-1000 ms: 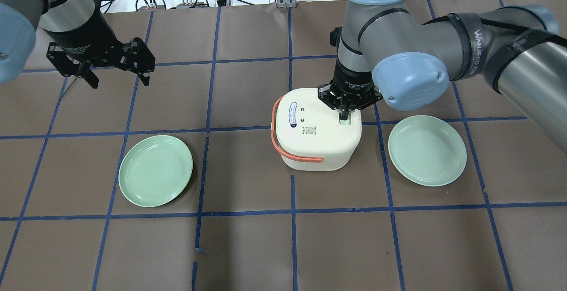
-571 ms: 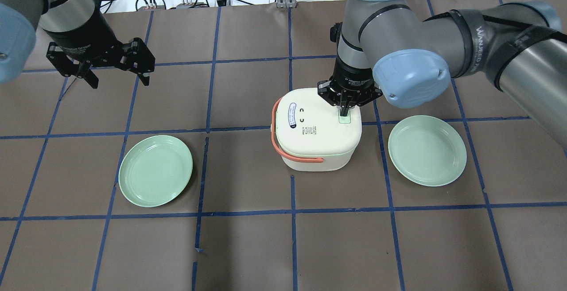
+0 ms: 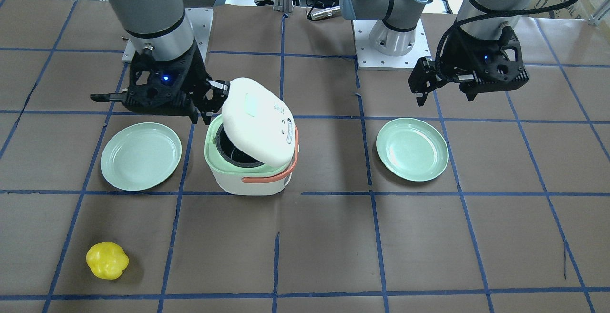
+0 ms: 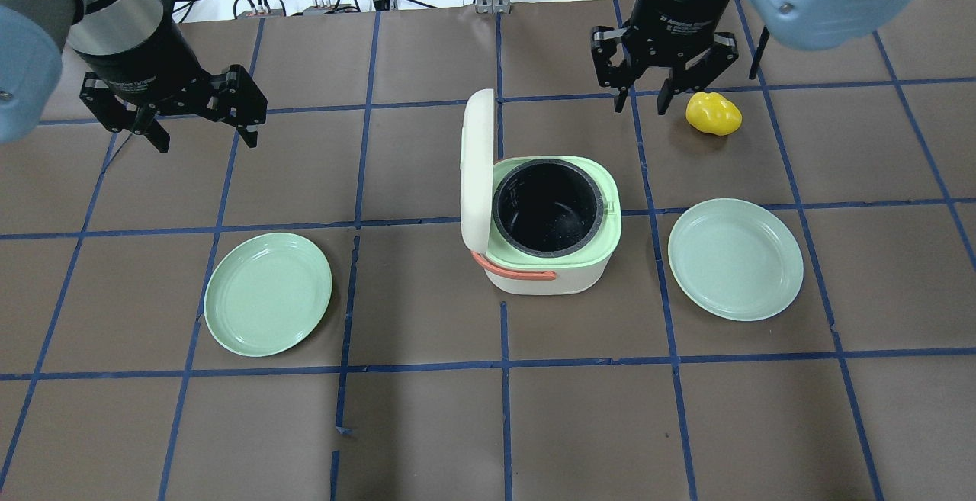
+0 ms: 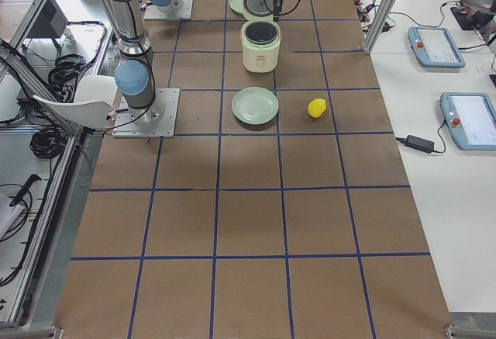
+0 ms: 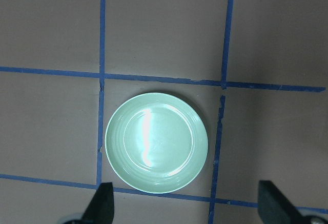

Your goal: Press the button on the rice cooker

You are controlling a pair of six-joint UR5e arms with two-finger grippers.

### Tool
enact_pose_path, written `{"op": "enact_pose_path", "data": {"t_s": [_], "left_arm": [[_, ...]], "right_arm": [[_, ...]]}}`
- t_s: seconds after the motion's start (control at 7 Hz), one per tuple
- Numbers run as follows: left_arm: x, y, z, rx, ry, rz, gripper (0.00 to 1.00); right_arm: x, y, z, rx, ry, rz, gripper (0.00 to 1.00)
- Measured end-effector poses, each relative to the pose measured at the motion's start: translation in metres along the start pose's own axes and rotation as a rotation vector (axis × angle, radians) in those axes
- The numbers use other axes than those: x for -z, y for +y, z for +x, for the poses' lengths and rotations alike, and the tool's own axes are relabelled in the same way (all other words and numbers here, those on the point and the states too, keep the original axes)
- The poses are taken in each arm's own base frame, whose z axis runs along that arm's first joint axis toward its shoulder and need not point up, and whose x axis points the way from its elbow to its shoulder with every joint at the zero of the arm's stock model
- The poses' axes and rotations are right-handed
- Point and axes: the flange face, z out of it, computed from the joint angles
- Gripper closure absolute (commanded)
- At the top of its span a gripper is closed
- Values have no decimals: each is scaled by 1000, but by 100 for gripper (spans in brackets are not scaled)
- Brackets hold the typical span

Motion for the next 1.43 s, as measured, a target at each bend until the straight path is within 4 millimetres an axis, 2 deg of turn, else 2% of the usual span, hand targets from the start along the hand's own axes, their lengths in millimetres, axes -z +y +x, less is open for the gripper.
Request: {"op": "enact_pose_path", "data": {"t_s": [0.29,0.71,1.43], "left_arm": [[0,0,0,0,0,0,0],[0,0,0,0,0,0,0],[0,0,0,0,0,0,0]], "right_arm": [[2,-3,20,51,54,-1,3],[-3,-6,36,76,94,-13,3],[-11,-5,38,65,59,-24,1]]}}
